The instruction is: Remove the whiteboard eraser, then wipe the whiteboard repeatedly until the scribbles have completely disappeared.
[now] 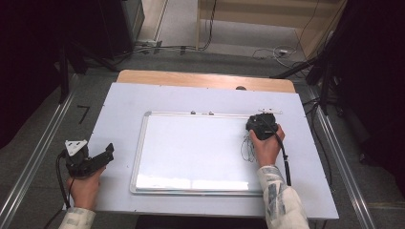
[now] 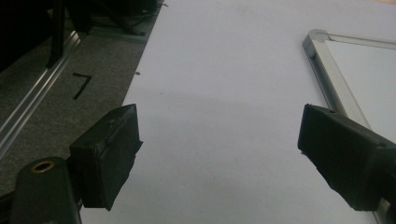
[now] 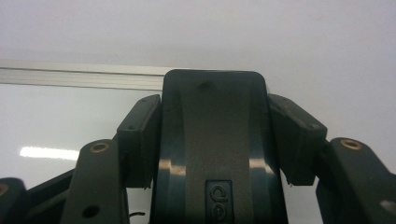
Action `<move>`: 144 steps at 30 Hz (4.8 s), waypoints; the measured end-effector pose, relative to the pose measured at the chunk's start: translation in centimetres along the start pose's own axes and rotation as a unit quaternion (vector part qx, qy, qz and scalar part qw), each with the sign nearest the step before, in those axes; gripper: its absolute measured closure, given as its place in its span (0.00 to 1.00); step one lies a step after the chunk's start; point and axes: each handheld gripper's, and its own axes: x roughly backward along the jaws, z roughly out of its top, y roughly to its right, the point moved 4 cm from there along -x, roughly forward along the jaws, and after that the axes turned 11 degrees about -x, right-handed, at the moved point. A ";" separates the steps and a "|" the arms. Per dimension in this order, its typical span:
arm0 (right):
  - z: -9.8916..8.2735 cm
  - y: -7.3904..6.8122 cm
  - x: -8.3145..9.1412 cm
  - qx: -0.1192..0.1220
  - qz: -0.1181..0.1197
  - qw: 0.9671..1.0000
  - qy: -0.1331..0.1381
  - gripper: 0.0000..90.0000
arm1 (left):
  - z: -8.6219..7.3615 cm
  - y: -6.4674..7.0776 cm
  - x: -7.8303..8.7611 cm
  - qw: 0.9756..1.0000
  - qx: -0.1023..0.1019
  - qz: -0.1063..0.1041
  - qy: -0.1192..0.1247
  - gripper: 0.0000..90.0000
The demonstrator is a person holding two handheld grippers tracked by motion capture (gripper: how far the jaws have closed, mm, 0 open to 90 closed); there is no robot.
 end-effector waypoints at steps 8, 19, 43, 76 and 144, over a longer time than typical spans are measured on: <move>0.0 0.0 0.0 -0.004 0.004 1.000 -0.003 0.43 | 0.0 0.0 0.0 1.000 0.000 -0.001 -0.001 0.15; -0.1 0.2 -0.1 -0.012 0.017 1.000 -0.003 0.43 | 0.0 0.0 0.0 1.000 -0.001 -0.001 -0.001 0.15; -0.2 0.2 0.1 -0.014 0.021 1.000 -0.003 0.44 | 0.0 -0.1 0.0 1.000 0.001 0.000 -0.002 0.15; -2.0 1.3 8.4 -0.006 0.047 0.999 0.021 0.44 | -0.1 -0.1 0.2 1.000 0.000 0.000 -0.001 0.15; -7.4 0.1 8.3 0.005 0.025 1.000 -0.013 0.43 | -0.1 -0.1 0.2 1.000 0.004 0.000 0.000 0.15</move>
